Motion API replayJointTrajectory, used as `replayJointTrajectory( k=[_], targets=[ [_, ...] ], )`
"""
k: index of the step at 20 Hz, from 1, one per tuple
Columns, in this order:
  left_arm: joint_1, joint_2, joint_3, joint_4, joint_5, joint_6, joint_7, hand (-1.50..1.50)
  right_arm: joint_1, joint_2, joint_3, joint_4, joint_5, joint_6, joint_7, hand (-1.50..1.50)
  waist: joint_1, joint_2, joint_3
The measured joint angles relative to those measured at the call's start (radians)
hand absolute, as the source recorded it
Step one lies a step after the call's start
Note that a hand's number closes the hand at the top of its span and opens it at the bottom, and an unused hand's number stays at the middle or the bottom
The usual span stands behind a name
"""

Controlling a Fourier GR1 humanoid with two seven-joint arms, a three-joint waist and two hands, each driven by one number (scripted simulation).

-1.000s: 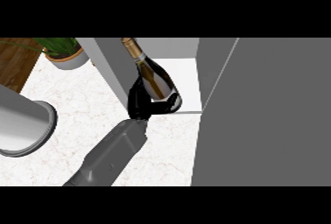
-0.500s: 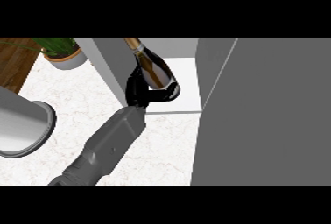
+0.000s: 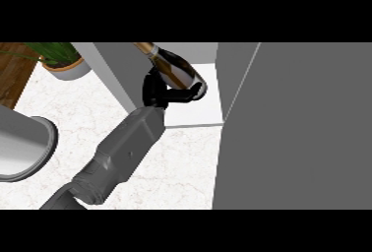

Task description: Pick up the wine, place it into the cabinet and close the cabinet

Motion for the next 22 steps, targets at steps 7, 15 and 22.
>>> replayJointTrajectory(
  k=[7,15,22],
  targets=[
    [-0.007,0.0,-0.008,-0.006,0.05,0.017,-0.029,1.5,-0.037,0.002,0.003,0.037,-0.009,0.007,-0.017,-1.5,-0.026,0.006,0.0],
    [0.012,0.0,-0.06,-0.036,0.11,0.036,-0.025,1.5,-0.035,0.012,0.028,0.045,-0.001,0.011,-0.029,-1.5,-0.05,0.007,0.001],
    [0.05,0.0,-0.144,-0.095,0.168,0.074,-0.047,1.5,-0.059,0.015,0.032,0.077,-0.003,0.018,-0.048,-1.5,-0.071,0.012,0.0]
  ],
)
